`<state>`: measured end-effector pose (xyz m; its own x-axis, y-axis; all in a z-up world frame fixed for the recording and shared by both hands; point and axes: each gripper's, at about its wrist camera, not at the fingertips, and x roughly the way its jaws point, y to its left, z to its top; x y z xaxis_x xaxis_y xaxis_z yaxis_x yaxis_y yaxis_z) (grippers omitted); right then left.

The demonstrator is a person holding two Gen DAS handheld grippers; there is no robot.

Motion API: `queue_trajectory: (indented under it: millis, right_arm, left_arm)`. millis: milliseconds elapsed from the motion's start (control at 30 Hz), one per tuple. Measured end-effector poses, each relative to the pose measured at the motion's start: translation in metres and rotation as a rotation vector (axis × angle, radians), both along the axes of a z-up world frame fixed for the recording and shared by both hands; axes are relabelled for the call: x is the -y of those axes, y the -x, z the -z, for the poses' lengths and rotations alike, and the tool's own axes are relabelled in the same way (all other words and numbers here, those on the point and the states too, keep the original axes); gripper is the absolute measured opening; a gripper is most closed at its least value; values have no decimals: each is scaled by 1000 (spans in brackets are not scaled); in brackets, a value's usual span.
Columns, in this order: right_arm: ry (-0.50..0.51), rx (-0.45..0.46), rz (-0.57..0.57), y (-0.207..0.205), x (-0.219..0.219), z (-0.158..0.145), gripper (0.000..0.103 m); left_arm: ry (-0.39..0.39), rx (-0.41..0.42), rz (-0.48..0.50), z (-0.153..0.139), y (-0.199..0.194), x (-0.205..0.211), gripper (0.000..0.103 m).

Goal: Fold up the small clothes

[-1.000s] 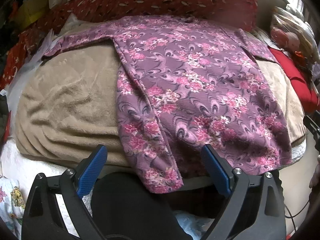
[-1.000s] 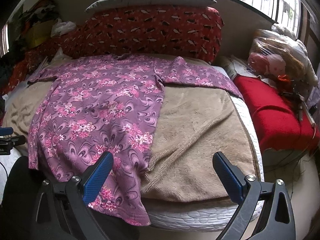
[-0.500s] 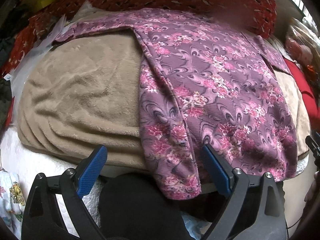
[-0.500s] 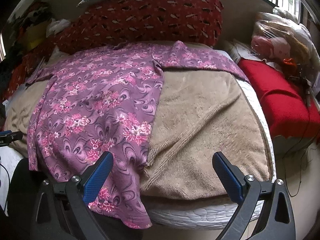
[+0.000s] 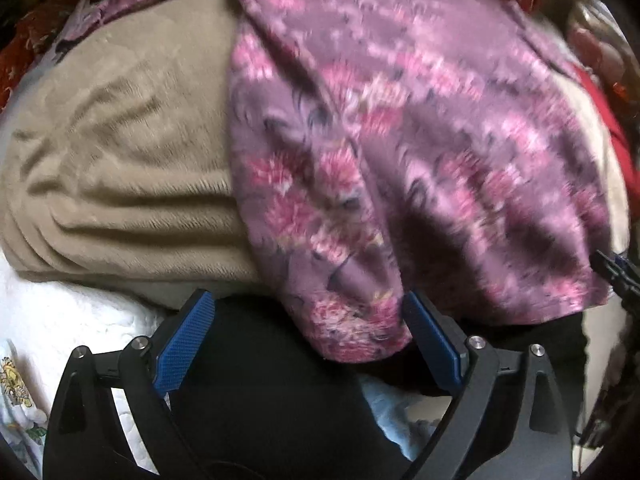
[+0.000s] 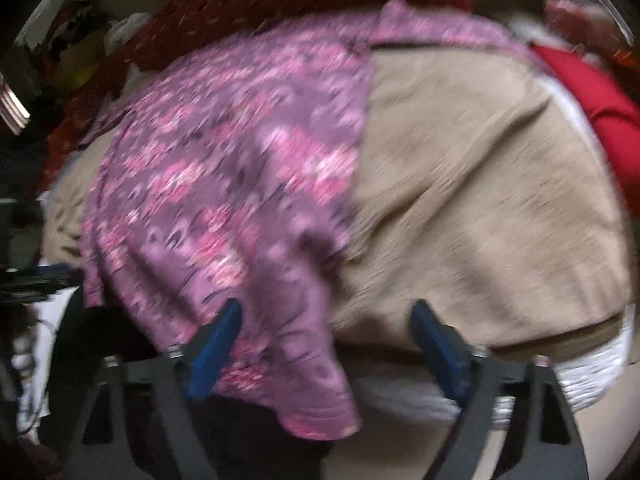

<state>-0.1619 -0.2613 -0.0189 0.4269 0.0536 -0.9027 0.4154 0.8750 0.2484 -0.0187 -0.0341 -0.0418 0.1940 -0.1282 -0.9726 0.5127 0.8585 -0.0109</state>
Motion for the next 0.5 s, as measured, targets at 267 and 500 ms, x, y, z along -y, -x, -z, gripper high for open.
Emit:
queue_trajectory:
  millis: [267, 500]
  right_arm:
    - [-133, 179, -30, 10, -5, -29, 8]
    - [-102, 264, -12, 50, 6, -75, 5]
  left_arm:
    - [214, -166, -130, -26, -27, -47, 3]
    - [258, -183, -269, -30, -34, -121, 3]
